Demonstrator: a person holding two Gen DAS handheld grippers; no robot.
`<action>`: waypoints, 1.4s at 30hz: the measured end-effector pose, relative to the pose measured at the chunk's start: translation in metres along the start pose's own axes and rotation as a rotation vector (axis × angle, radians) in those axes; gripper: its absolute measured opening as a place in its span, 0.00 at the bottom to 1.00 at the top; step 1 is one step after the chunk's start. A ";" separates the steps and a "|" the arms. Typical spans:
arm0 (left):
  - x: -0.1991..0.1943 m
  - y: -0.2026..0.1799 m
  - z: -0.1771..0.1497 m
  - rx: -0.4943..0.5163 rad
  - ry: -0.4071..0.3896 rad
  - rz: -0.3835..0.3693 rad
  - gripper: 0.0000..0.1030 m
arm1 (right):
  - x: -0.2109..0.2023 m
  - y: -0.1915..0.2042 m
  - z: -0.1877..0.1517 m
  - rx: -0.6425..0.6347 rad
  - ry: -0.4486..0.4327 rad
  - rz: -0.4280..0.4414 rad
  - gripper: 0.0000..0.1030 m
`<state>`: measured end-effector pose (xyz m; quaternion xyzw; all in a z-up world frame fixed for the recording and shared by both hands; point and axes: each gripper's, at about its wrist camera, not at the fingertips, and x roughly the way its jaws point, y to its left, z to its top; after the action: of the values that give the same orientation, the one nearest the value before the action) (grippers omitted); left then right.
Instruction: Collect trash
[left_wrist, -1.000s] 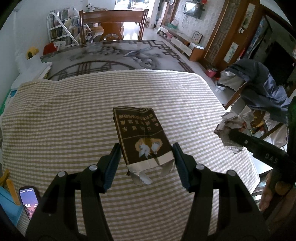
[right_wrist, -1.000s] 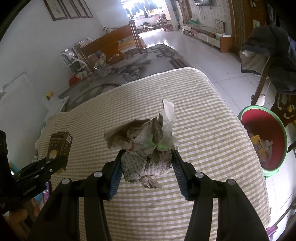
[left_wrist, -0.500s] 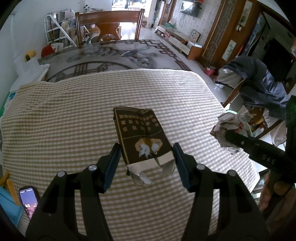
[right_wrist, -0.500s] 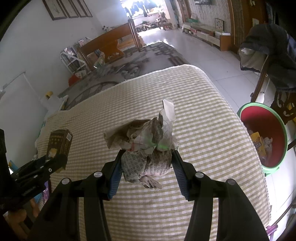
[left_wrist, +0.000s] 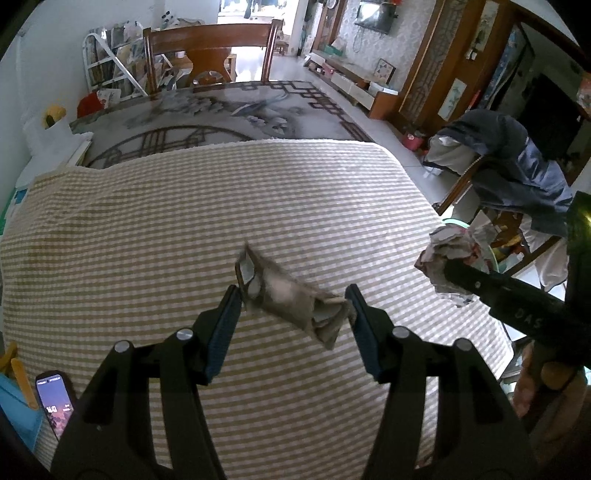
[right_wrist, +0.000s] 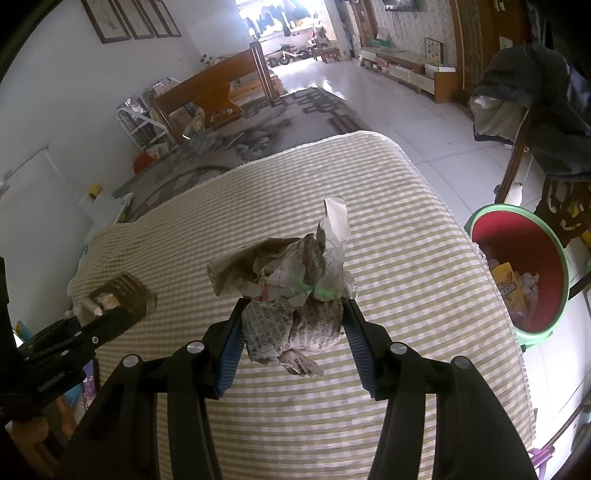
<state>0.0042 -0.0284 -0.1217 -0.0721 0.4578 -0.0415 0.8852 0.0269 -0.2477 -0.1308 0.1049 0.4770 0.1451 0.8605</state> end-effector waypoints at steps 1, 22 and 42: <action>0.000 -0.001 0.000 0.001 -0.001 0.000 0.54 | -0.001 -0.002 0.000 0.003 -0.003 -0.002 0.49; 0.012 0.015 -0.004 -0.077 0.030 0.084 0.61 | -0.023 -0.060 -0.001 0.085 -0.030 -0.051 0.49; 0.067 0.082 -0.032 -0.021 0.216 0.151 0.77 | -0.013 -0.076 0.000 0.109 0.016 -0.044 0.49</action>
<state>0.0177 0.0403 -0.2071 -0.0417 0.5549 0.0224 0.8306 0.0314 -0.3236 -0.1446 0.1399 0.4934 0.1011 0.8525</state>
